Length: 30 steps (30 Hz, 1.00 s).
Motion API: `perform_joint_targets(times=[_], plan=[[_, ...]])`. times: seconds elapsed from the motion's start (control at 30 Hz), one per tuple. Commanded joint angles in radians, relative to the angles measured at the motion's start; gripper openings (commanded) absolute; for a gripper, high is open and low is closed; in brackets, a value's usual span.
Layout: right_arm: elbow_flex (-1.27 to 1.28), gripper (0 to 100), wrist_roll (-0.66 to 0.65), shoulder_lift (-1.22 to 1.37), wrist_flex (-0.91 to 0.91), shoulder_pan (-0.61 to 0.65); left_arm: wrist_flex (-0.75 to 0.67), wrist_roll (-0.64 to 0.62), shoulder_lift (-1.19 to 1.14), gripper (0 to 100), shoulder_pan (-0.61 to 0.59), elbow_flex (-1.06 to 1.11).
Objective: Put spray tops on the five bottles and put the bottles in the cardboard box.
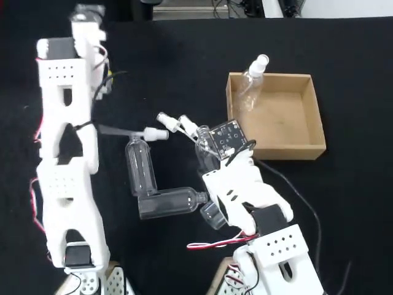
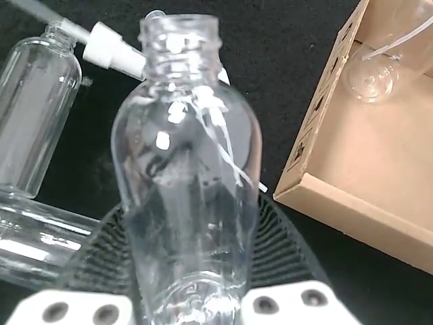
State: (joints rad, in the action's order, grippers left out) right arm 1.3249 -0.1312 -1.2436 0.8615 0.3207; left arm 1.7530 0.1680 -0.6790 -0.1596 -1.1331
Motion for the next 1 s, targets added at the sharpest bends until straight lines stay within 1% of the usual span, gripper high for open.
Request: perform_joint_targets(times=[0.0, 0.07, 0.13, 0.17, 0.27, 0.37, 0.47, 0.6, 0.67, 0.73, 0.8, 0.9, 0.97], plan=[[-0.007, 1.1, 0.008, -0.027, -0.035, 0.011, -0.025, -0.060, 0.272, 3, -0.007, -0.030], [-0.005, 1.1, 0.008, -0.027, -0.044, 0.011, -0.064, -0.089, 0.338, 3, -0.007, -0.053], [0.013, 1.1, 0.008, -0.027, -0.074, 0.011, -0.081, -0.147, 0.390, 3, 0.008, -0.085], [0.027, 1.1, 0.008, -0.027, -0.097, 0.011, -0.072, -0.170, 0.414, 3, 0.028, -0.102], [0.064, 1.1, 0.008, -0.027, -0.172, 0.011, 0.014, -0.216, 0.474, 3, 0.087, -0.116], [0.090, 1.1, 0.008, -0.027, -0.226, 0.011, 0.002, -0.256, 0.534, 3, 0.127, -0.038], [0.101, 1.1, 0.008, -0.027, -0.258, 0.011, -0.002, -0.298, 0.578, 3, 0.162, -0.030], [0.093, 1.1, 0.008, -0.033, -0.259, 0.009, 0.008, -0.338, 0.655, 3, 0.245, -0.016], [0.101, 1.1, 0.011, -0.068, -0.256, 0.011, 0.009, -0.359, 0.720, 3, 0.283, 0.044], [0.113, 1.1, 0.057, -0.127, -0.244, 0.008, 0.006, -0.390, 0.793, 3, 0.314, 0.124], [0.131, 1.1, 0.098, -0.203, -0.219, 0.006, 0.000, -0.394, 0.862, 3, 0.352, 0.186], [0.165, 1.1, 0.106, -0.334, -0.169, 0.011, -0.074, -0.394, 0.944, 3, 0.397, 0.263], [0.189, 1.1, 0.106, -0.417, -0.141, 0.011, -0.173, -0.400, 0.976, 3, 0.415, 0.325]])
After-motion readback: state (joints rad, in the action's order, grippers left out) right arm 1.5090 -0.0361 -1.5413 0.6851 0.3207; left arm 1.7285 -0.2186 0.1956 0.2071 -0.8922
